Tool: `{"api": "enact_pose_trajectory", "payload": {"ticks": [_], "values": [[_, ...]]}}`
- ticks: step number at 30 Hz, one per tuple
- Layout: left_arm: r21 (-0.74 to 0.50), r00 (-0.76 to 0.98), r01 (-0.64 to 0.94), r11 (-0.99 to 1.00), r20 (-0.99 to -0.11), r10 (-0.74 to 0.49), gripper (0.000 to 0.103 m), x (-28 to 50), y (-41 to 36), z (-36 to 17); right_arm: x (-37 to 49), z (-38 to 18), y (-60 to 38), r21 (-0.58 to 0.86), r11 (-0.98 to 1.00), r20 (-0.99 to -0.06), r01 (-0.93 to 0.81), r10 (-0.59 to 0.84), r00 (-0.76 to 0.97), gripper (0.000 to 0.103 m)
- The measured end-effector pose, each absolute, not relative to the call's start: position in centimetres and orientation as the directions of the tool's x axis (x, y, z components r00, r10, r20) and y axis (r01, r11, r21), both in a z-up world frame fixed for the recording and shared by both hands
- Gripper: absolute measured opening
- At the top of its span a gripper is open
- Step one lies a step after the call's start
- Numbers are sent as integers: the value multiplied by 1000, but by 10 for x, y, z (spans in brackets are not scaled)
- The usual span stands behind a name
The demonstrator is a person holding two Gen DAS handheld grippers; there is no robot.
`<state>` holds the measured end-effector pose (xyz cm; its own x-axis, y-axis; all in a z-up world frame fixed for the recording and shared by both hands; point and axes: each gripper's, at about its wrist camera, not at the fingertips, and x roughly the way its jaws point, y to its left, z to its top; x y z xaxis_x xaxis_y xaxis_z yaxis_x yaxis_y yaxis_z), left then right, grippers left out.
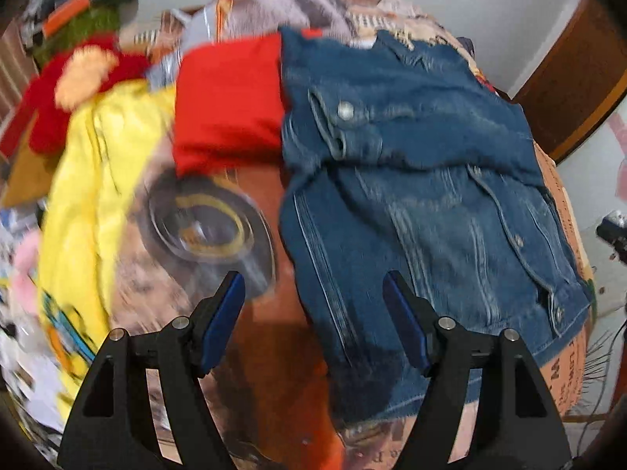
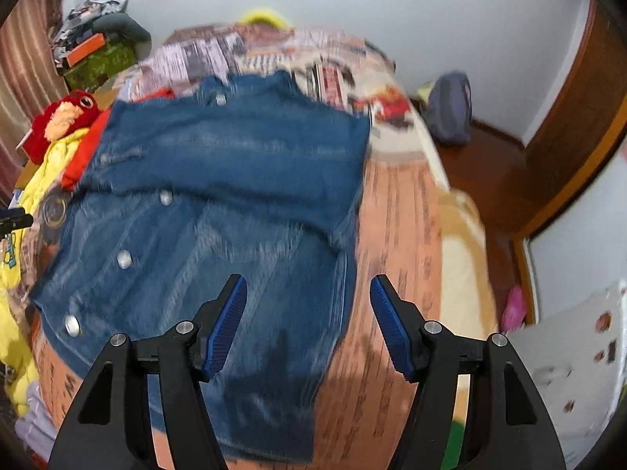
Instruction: Fold large clothes
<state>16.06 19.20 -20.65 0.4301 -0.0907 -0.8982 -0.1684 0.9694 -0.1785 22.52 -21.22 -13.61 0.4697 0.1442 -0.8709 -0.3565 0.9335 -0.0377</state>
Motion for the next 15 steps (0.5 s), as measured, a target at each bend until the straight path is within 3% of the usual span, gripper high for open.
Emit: {"api": "enact_pose_trajectory", "payload": {"ticks": [9, 15], "values": [[-321, 359, -235, 917, -906, -225, 72, 134, 190, -258, 216, -182, -259, 123, 972, -919, -201, 188, 345, 62], [-373, 339, -224, 900, -896, -287, 72, 136, 179, -273, 209, -194, -256, 206, 957, -909, -204, 265, 322, 62]]}}
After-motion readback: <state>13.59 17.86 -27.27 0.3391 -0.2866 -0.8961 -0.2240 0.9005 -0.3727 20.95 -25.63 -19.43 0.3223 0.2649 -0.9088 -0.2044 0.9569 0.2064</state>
